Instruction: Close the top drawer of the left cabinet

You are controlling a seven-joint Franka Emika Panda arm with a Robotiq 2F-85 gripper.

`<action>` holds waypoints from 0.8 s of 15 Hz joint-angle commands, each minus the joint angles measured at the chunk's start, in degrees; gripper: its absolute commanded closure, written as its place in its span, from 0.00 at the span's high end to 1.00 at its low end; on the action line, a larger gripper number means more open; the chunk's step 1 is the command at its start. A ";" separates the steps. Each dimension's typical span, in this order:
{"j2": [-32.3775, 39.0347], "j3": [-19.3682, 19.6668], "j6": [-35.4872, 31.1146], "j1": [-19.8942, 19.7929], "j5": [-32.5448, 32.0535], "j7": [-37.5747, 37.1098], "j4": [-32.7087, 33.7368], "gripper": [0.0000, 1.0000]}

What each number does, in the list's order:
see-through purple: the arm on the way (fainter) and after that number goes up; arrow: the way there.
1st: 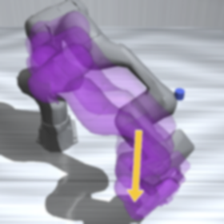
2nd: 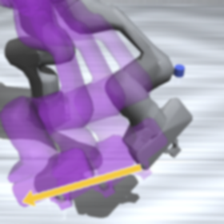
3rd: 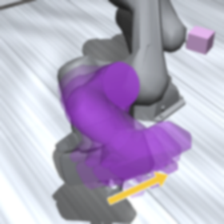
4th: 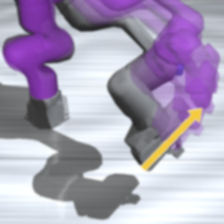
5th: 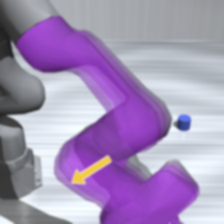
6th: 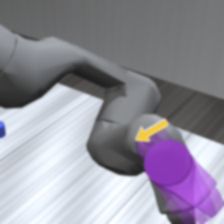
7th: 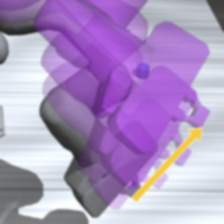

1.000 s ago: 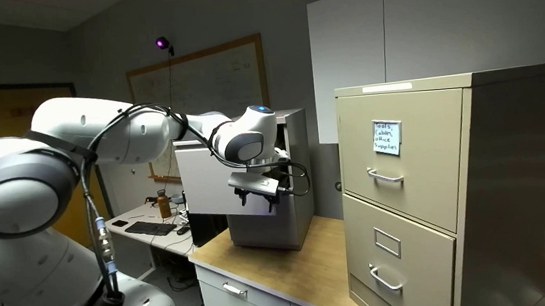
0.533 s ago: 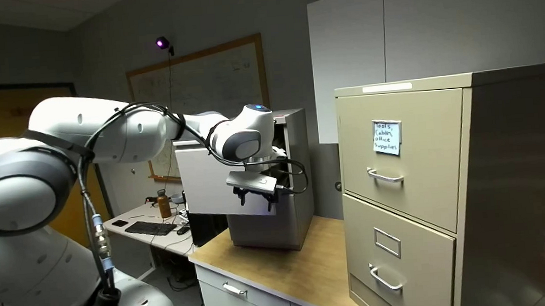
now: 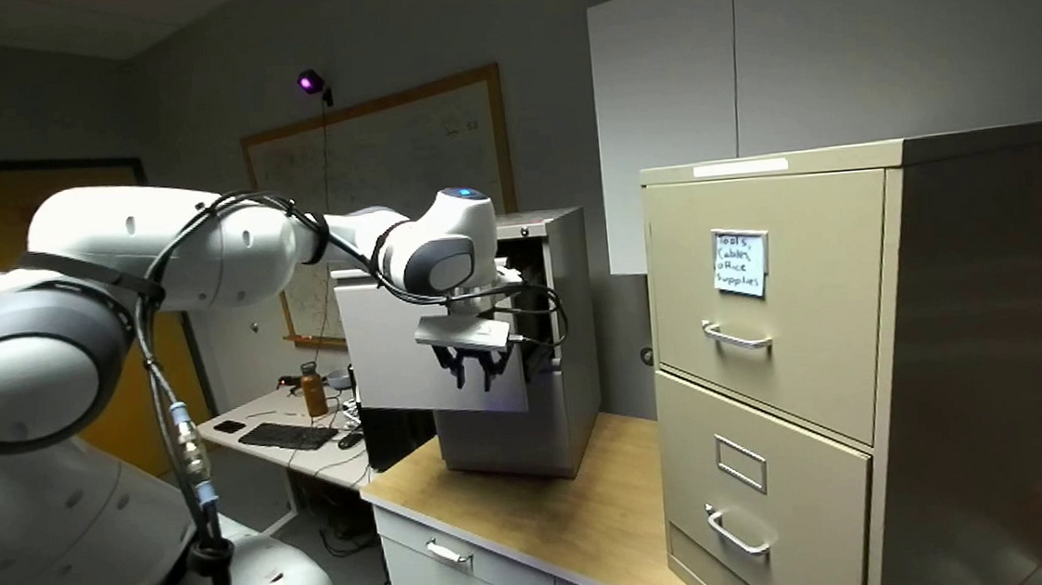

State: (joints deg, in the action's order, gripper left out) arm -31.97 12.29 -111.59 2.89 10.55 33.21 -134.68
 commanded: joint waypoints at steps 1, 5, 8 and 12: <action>0.49 -2.64 -2.04 1.21 -0.65 -0.16 1.40 0.21; 2.27 -4.52 -4.26 4.47 0.79 0.82 4.31 0.00; 4.37 -5.82 -7.59 6.94 0.97 1.28 7.27 0.00; 8.29 -6.58 -11.37 9.09 1.99 1.89 11.71 0.00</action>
State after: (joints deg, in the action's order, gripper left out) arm -28.30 6.41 -119.99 10.43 10.59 33.24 -128.67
